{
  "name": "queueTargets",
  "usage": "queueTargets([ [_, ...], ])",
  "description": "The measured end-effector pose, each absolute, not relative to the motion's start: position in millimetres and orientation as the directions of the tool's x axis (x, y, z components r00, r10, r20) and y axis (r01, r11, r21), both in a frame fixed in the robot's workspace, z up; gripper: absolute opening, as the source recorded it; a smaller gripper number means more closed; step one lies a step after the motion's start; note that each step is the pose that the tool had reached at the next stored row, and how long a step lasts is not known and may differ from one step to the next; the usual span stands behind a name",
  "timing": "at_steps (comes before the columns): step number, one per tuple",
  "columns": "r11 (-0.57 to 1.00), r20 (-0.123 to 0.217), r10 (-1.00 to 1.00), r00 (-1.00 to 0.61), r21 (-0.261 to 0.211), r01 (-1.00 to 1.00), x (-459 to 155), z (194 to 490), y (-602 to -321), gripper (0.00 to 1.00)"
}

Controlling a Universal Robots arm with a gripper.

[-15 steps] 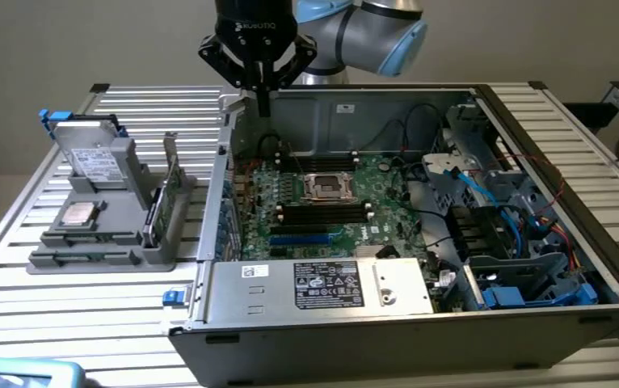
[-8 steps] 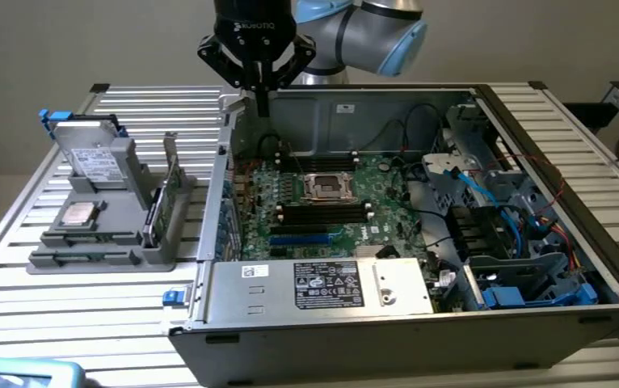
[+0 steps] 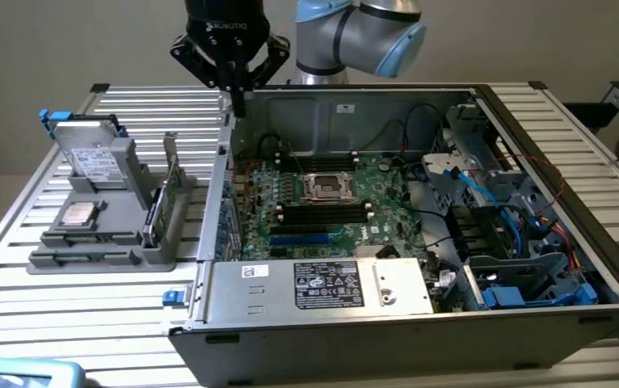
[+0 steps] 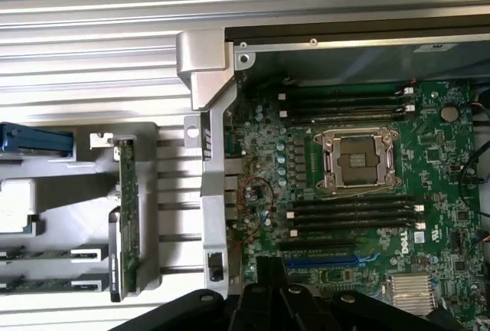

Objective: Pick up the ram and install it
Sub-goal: 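Reach for the ram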

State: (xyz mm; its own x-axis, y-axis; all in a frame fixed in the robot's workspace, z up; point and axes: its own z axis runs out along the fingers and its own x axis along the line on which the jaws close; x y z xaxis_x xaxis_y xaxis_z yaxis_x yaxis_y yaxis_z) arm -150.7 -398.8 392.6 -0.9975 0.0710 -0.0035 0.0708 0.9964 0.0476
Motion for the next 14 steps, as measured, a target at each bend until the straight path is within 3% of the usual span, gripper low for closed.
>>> queueTargets([
  [14, 0.996, 0.043, 0.071, -0.997, 0.044, 0.073, -214, 393, -399, 0.11],
])
